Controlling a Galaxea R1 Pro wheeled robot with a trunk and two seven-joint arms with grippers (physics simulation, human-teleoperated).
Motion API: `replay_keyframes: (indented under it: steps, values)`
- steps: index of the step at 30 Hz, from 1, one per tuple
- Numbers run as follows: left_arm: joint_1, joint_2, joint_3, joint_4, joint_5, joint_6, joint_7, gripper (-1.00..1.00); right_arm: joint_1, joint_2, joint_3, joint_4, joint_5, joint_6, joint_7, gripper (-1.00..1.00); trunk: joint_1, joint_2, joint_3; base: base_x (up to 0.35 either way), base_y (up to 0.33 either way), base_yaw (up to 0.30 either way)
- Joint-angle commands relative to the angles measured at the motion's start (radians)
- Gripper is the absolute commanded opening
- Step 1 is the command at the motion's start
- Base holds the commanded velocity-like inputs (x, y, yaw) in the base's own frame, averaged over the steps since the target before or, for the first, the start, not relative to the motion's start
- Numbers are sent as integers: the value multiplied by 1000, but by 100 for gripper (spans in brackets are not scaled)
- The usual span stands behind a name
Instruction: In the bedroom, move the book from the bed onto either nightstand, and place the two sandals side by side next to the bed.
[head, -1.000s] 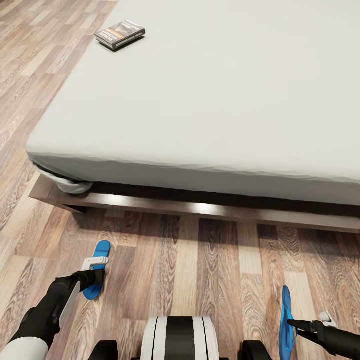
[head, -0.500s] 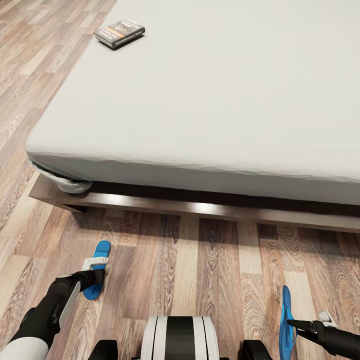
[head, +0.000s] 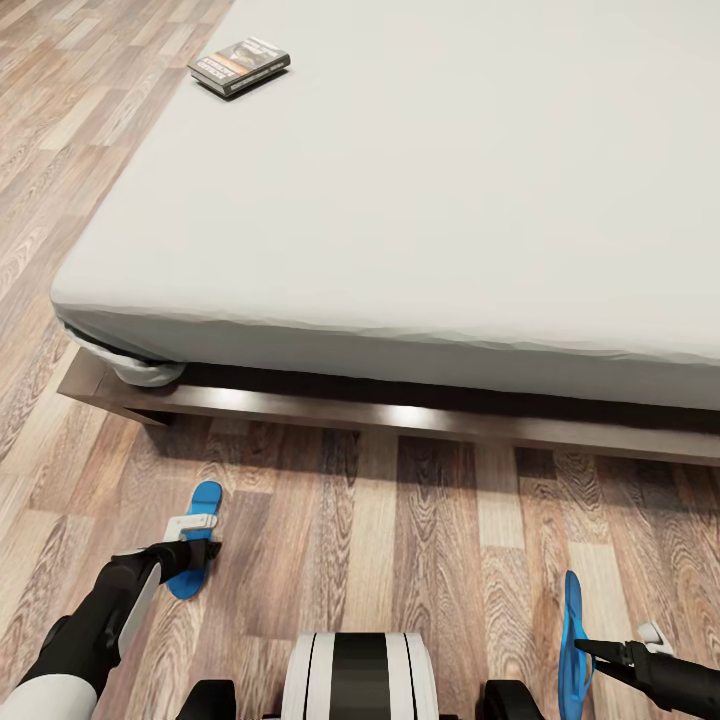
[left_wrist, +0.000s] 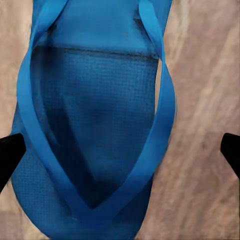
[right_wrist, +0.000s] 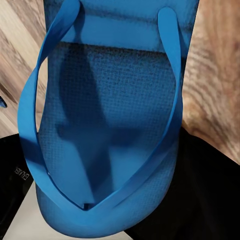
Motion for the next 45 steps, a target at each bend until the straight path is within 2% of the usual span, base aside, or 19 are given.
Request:
replay_keyframes:
  steps: [1,17,34,36,38,40,42,43,45]
  values:
    - [-1,0,2,-1,3,6,-4,100,0,0,-1,0,-3,9,2,-100,0,0,-1,0,0,0]
    - [-1,0,2,-1,3,7,-4,100,0,0,-1,0,-3,9,2,-100,0,0,-1,0,0,0]
    - [0,0,3,-2,4,10,-6,100,0,0,-1,0,-3,9,2,-100,-8,4,65,0,0,0]
    - [0,2,5,-6,15,11,-19,100,0,0,-1,0,-3,9,2,-100,-9,4,73,0,0,0]
    - [0,6,7,-8,47,12,-78,100,0,0,-1,0,-3,9,2,-100,-10,5,81,0,0,0]
    - [1,38,9,-7,95,12,-232,100,0,0,-1,0,-3,9,2,-100,-11,5,88,0,0,0]
    - [7,89,17,-3,128,13,-391,100,0,0,-2,0,-3,9,2,-100,-11,6,96,0,0,0]
    - [11,131,42,6,148,13,-517,100,0,0,-2,0,-3,9,2,-100,-12,6,100,0,0,0]
    - [14,177,106,48,161,12,-687,100,0,0,-2,0,-3,9,2,-100,-13,6,108,0,0,0]
